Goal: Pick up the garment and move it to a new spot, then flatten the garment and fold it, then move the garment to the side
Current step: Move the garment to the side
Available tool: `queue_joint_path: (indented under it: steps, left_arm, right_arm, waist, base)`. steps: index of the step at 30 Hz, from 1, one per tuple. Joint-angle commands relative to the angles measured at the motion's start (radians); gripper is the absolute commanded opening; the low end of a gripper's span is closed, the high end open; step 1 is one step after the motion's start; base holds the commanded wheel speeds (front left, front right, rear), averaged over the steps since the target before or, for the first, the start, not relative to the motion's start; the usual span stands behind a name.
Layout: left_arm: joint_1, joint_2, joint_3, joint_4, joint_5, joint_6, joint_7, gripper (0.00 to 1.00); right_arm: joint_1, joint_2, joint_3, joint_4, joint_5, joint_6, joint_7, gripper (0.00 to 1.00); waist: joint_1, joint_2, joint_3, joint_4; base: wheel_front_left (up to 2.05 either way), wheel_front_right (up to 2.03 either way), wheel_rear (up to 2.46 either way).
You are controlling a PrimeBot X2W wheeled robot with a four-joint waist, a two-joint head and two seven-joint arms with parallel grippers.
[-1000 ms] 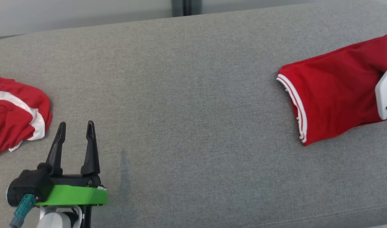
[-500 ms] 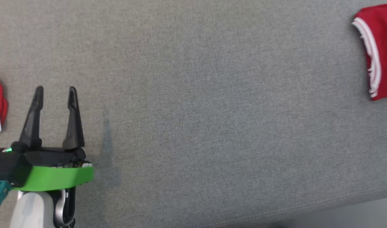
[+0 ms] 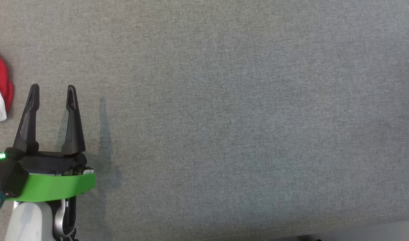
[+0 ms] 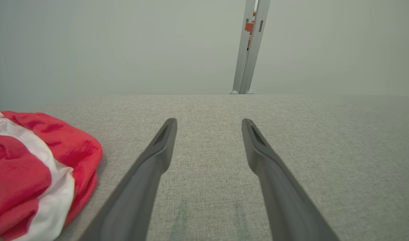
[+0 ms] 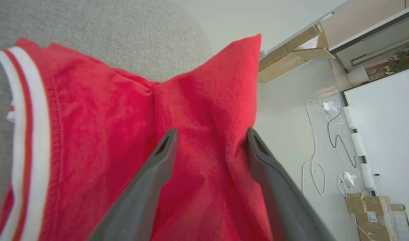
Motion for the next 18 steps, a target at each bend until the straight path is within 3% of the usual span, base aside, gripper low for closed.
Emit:
queue_joint_path:
  steps: [1, 12, 18]
  left_arm:
    - [0.007, 0.007, 0.000, 0.005, 0.004, 0.004, -0.003, 1.00]
    - [0.063, -0.024, -0.019, 0.082, -0.008, 0.005, -0.007, 1.00]
    - [0.121, -0.041, -0.017, 0.114, -0.007, 0.011, -0.007, 1.00]
  right_arm:
    - [0.018, 0.005, -0.017, -0.001, -0.017, -0.003, -0.013, 1.00]
    - [0.140, 0.131, -0.108, -0.047, -0.023, -0.002, -0.136, 1.00]
    - [0.266, 0.249, -0.108, -0.196, 0.064, -0.002, -0.206, 1.00]
  waist:
    - [-0.0003, 0.0000, -0.022, -0.001]
    - [-0.0003, 0.0000, -0.240, -0.008]
    - [-0.0003, 0.0000, -0.362, -0.014]
  base:
    - [0.00, 0.00, 0.00]
    - [0.00, 0.00, 0.00]
    - [0.00, 0.00, 0.00]
